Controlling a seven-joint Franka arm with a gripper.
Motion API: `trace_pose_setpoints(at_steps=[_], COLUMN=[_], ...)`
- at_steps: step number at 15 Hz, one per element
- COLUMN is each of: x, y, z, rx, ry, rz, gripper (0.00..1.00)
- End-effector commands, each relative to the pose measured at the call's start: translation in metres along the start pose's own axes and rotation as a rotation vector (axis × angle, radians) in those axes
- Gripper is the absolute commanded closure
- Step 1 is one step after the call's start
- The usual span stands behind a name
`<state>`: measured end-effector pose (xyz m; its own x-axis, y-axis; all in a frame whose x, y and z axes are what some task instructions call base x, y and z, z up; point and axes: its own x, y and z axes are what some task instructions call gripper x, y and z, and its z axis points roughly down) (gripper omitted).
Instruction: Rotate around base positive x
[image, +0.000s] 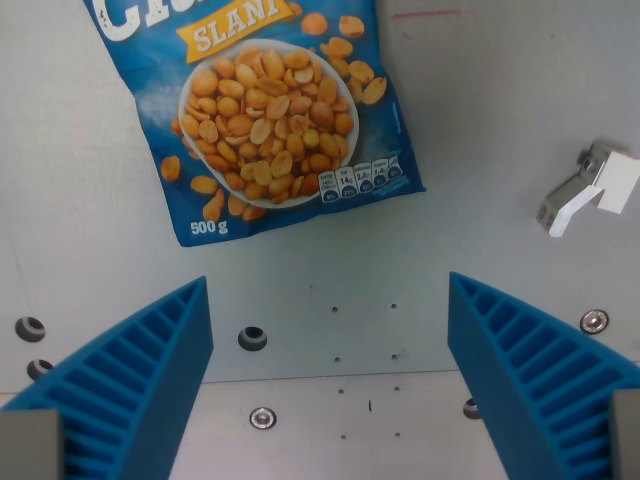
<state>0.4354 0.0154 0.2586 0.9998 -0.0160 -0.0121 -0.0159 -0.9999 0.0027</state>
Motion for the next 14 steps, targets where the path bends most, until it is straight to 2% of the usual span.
trace_pose_setpoints(at_steps=[1,14], x=[0.0002,0.0002], y=[0.0000,0.0000], z=[-0.0012,-0.0012], rx=[0.013,0.187], ry=[0.003,0.000], rz=[0.000,-0.002], gripper=[0.00,0.00])
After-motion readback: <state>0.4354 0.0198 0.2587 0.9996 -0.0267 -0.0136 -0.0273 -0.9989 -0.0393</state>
